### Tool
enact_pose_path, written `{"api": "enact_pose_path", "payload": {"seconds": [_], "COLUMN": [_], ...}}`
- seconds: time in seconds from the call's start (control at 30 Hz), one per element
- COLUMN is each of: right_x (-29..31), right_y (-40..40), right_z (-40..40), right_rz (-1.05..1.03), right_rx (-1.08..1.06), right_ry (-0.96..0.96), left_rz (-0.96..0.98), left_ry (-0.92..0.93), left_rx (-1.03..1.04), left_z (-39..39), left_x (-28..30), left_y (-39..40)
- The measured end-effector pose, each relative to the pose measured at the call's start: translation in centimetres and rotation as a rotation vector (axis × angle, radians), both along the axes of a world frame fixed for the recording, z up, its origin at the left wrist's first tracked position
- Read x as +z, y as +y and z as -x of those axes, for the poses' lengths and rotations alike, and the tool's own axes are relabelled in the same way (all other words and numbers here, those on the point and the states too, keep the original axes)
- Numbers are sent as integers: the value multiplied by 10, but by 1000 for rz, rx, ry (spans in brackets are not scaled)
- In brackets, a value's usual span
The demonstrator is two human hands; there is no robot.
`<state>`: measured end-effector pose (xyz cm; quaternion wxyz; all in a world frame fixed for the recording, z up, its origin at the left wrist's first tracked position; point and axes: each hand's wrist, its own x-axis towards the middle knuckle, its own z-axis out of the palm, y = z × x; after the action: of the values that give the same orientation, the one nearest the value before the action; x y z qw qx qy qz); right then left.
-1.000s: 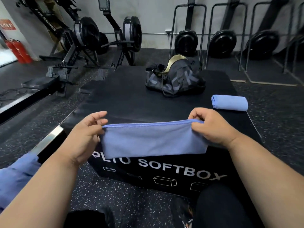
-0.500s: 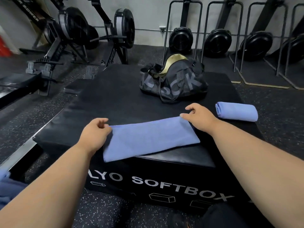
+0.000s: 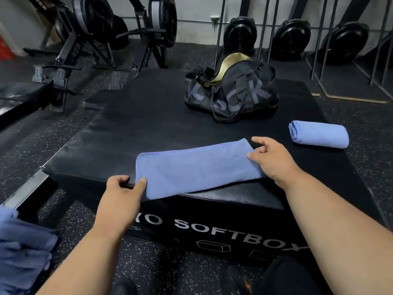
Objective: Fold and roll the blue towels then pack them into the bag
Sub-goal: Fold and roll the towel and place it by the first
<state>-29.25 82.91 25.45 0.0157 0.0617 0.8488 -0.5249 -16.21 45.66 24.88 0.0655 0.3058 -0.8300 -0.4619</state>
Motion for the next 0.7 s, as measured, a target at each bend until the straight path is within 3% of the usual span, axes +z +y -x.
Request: {"api": "enact_pose_path", "payload": {"seconds": [0.37, 0.5, 0.6, 0.7], "right_x": [5, 6, 6, 6], "right_y": [4, 8, 4, 0], "right_z": [-19, -28, -31, -27], "right_rz": [142, 42, -7, -40], "right_rx": [-64, 23, 54, 33], "right_ry": [58, 53, 34, 34], "left_rz": [-245, -290, -267, -93], "left_ry": [175, 127, 100, 115], "left_rx": [-83, -49, -31, -13], "left_z": [-2, 2, 2, 6], "left_x": [-12, -14, -10, 2], "left_y": [-6, -15, -14, -8]}}
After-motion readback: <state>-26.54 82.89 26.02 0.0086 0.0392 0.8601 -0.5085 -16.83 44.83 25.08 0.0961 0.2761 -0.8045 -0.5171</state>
